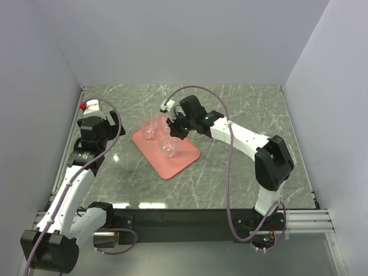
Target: Place the glasses into the tray
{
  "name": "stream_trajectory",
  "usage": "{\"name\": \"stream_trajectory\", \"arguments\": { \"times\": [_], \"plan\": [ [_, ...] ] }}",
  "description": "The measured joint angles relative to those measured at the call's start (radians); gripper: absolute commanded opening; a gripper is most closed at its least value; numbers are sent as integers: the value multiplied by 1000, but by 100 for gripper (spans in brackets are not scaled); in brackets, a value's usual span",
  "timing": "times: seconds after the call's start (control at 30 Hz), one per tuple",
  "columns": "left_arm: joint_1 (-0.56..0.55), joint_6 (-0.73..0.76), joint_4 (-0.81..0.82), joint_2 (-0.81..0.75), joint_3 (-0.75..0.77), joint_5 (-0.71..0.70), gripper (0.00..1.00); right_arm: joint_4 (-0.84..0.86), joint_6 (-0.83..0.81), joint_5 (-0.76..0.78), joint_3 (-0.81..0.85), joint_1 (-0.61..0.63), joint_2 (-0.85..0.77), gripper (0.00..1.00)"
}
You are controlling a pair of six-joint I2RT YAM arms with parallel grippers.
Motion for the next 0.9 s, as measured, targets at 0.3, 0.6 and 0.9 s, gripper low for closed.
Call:
{"name": "stream_trajectory", "arguments": {
  "times": [0.3,0.6,0.9],
  "plan": [
    [0,-16,0,-24,-5,-57,98,18,27,69,170,124,146,0],
    [2,-41,0,-39,-5,-142,99,24,116,182,299,164,296,0],
    [2,-45,0,-50,-5,-148,99,25,138,219,390,164,347,0]
  ]
}}
